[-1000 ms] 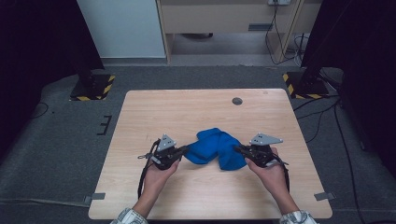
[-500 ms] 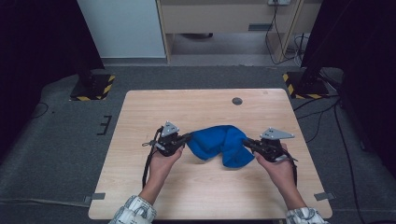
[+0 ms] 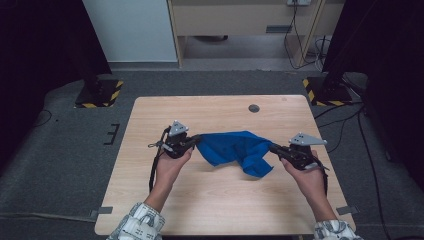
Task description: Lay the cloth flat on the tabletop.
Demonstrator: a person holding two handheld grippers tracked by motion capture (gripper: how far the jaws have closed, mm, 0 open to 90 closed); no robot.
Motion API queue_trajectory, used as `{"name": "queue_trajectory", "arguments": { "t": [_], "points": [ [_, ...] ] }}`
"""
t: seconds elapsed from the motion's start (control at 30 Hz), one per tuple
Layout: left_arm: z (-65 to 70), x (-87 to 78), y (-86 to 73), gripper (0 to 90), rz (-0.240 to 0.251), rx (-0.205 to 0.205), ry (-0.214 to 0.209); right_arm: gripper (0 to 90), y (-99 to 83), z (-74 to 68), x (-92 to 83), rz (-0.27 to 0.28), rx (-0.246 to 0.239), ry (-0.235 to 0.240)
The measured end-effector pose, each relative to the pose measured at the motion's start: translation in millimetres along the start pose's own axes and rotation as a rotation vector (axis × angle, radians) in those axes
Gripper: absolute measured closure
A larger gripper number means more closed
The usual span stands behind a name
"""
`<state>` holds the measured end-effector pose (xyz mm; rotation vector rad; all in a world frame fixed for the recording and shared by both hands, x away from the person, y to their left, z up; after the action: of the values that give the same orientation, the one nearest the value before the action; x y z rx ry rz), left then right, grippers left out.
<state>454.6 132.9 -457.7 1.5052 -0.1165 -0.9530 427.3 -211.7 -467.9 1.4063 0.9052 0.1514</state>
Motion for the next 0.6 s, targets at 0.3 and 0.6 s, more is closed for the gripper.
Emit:
{"name": "queue_trajectory", "arguments": {
  "t": [0.3,0.6],
  "points": [
    [-6.0,10.0,6.6,87.5,0.009,0.004,0.0,87.2,7.8,15.4,-5.2,0.012,0.002,-0.036],
    [1.6,22.7,3.3,87.3,0.003,0.014,-0.014,87.8,7.7,23.8,-13.8,0.023,0.014,-0.059]
  ]
}}
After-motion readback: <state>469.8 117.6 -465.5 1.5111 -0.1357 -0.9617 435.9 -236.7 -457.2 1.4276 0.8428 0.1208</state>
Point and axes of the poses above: each handheld gripper's, and its own axes: x roughly forward along the jaws, y roughly out of its top, z roughly to its right, the point moved 4 cm from there along x, roughly forward along the jaws, and after that the axes turned 1 degree about z, right-handed, at the moved point
